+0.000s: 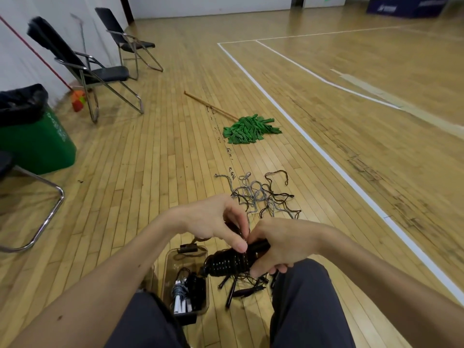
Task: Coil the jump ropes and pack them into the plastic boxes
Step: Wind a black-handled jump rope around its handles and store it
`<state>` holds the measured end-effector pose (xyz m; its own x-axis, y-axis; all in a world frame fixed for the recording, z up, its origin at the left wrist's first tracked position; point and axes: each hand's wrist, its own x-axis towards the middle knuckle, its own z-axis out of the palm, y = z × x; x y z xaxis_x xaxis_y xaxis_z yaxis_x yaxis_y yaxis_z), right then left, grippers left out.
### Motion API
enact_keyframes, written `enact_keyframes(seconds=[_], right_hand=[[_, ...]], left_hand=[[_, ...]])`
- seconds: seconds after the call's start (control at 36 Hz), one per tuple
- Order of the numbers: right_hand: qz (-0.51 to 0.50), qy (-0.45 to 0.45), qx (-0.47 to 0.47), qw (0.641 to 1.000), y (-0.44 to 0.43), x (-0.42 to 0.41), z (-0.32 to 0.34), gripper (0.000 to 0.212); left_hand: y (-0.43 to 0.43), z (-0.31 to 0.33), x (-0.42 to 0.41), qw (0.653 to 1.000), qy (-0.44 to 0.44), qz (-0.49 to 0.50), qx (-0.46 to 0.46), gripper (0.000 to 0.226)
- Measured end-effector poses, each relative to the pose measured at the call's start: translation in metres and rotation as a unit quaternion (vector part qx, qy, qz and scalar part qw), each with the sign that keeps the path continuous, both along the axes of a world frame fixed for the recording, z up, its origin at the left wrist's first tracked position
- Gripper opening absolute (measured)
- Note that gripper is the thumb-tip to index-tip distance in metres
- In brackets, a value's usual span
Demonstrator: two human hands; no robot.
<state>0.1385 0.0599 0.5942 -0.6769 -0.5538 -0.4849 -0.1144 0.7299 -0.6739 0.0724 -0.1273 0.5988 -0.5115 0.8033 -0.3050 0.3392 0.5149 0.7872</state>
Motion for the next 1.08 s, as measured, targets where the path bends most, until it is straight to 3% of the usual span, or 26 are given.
enact_keyframes(seconds=[0.17, 0.28, 0.44, 0.53, 0.61, 0.78, 0.83, 0.97, 1.08], right_hand=[[-0.006, -0.027, -0.128, 0.991, -0.004, 0.008, 0.009, 0.015], [-0.037, -0.038, -0.220, 0.974, -0.008, 0.010, 0.014, 0.012], [-0.054, -0.062, -0.251, 0.965, -0.013, 0.015, 0.011, 0.010], [-0.073, -0.053, -0.265, 0.960, -0.014, 0.017, 0.010, 0.027], [-0.104, -0.036, -0.276, 0.955, -0.014, 0.017, 0.010, 0.039], [-0.125, 0.008, -0.289, 0.949, -0.015, 0.014, 0.006, 0.036], [-0.135, 0.014, -0.297, 0.945, -0.013, 0.013, 0.005, 0.033], [-0.172, 0.051, -0.294, 0.939, -0.008, 0.007, 0.002, 0.030], [-0.220, 0.083, -0.277, 0.932, -0.001, 0.000, -0.004, 0.032]], left_hand=[[-0.019, -0.004, 0.002, 0.980, -0.139, 0.062, 0.127, 0.010], [-0.024, -0.010, 0.001, 0.960, -0.175, 0.102, 0.193, 0.029], [-0.030, -0.022, 0.002, 0.928, -0.242, 0.115, 0.260, 0.026], [-0.033, -0.025, 0.005, 0.910, -0.278, 0.140, 0.274, 0.030], [-0.033, -0.033, 0.010, 0.886, -0.300, 0.191, 0.299, 0.020], [-0.032, -0.035, 0.024, 0.846, -0.379, 0.220, 0.304, 0.018], [-0.028, -0.033, 0.032, 0.848, -0.378, 0.239, 0.284, 0.022], [-0.018, -0.038, 0.040, 0.885, -0.332, 0.237, 0.223, 0.024], [-0.010, -0.037, 0.050, 0.927, -0.268, 0.215, 0.152, 0.038]])
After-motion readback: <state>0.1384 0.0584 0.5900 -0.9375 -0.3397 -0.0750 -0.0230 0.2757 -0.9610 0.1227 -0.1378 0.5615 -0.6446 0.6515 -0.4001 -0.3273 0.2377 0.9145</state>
